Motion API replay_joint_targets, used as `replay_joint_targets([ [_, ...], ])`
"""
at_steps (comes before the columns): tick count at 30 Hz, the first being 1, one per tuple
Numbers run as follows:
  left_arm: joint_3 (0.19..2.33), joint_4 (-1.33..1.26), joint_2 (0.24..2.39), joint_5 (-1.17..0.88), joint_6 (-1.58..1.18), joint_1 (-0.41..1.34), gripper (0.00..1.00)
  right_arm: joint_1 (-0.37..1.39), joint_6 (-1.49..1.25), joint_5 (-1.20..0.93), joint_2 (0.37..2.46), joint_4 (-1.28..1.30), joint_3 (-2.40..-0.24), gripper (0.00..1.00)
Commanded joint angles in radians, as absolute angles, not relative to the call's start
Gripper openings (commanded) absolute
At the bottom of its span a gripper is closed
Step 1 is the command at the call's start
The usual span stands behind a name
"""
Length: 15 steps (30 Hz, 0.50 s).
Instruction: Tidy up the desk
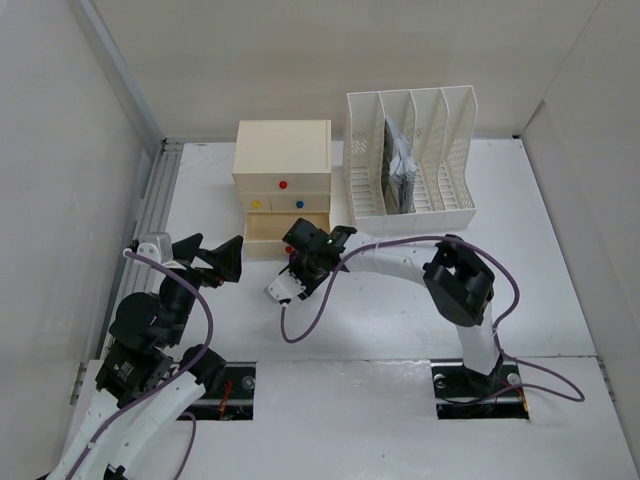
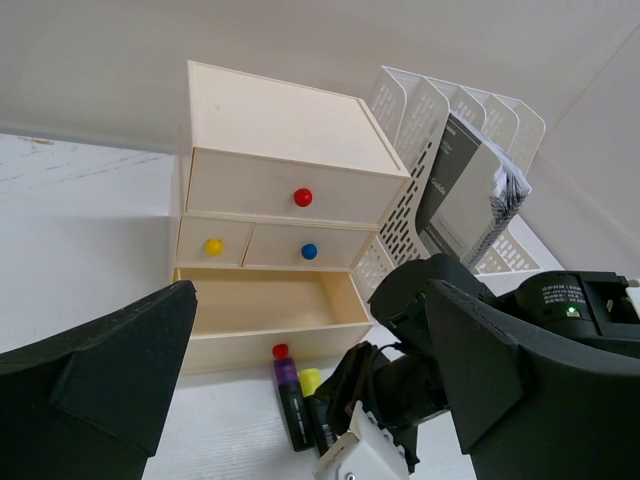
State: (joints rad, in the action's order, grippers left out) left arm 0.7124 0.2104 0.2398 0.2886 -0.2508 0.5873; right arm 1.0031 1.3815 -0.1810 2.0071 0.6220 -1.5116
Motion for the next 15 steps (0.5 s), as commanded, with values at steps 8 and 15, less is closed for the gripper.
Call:
replay_joint_targets([
  [8,0.71,0.179,0.242,0.282,-0.238,0.583,0.98,1.011,1.496,-0.222,2.052,0.666,-1.568,0.45],
  [15,0.71,0.179,0.242,0.282,-0.238,0.583,0.98,1.011,1.525,-0.241,2.094,0.689,-1.589,0.45],
])
